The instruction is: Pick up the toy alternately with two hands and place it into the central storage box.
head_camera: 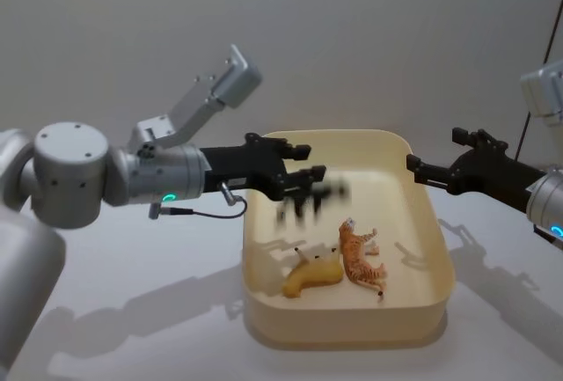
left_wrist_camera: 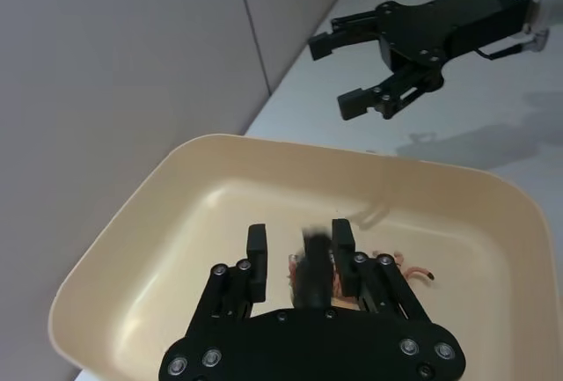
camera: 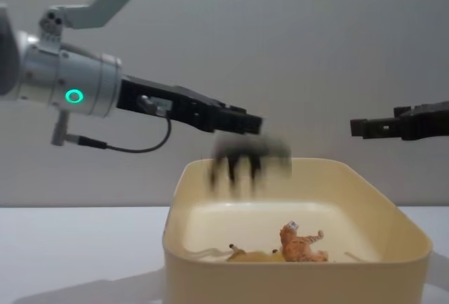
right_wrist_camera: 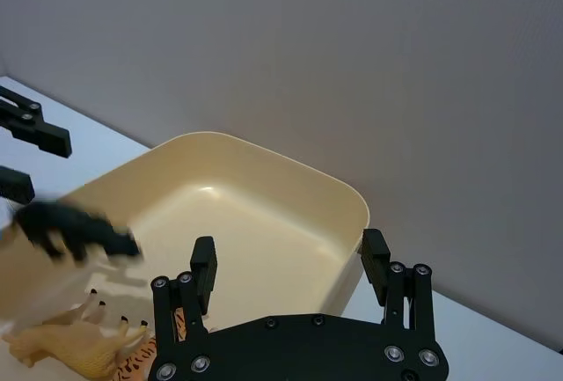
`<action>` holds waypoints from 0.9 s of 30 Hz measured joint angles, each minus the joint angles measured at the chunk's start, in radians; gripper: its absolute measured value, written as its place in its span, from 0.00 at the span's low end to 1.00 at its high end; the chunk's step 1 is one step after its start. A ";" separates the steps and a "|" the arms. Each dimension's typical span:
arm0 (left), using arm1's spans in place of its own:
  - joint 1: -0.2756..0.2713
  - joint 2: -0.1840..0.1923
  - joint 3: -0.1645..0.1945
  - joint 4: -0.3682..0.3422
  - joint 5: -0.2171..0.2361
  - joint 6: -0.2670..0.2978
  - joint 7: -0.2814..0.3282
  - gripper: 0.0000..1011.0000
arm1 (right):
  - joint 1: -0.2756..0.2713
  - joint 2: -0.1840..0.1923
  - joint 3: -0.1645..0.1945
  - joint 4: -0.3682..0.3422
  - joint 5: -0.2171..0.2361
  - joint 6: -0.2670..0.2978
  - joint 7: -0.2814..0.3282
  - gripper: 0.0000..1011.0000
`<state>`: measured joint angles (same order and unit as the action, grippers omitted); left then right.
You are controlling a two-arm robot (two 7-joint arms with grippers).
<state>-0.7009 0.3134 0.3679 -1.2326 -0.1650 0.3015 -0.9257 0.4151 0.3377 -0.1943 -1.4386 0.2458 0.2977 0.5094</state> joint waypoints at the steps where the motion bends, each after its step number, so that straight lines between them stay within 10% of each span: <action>1: -0.020 -0.010 0.007 0.024 0.013 -0.005 -0.027 0.41 | 0.000 0.000 0.000 0.000 0.000 0.000 0.000 0.99; 19: -0.159 -0.082 0.054 0.225 0.111 -0.048 -0.215 0.96 | 0.000 0.000 0.000 0.000 0.000 0.000 0.000 0.99; 27: -0.179 -0.092 0.061 0.252 0.125 -0.054 -0.240 0.99 | 0.000 0.000 0.000 0.000 0.000 0.000 0.000 0.99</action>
<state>-0.8798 0.2219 0.4292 -0.9807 -0.0401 0.2472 -1.1660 0.4151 0.3377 -0.1943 -1.4386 0.2458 0.2977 0.5094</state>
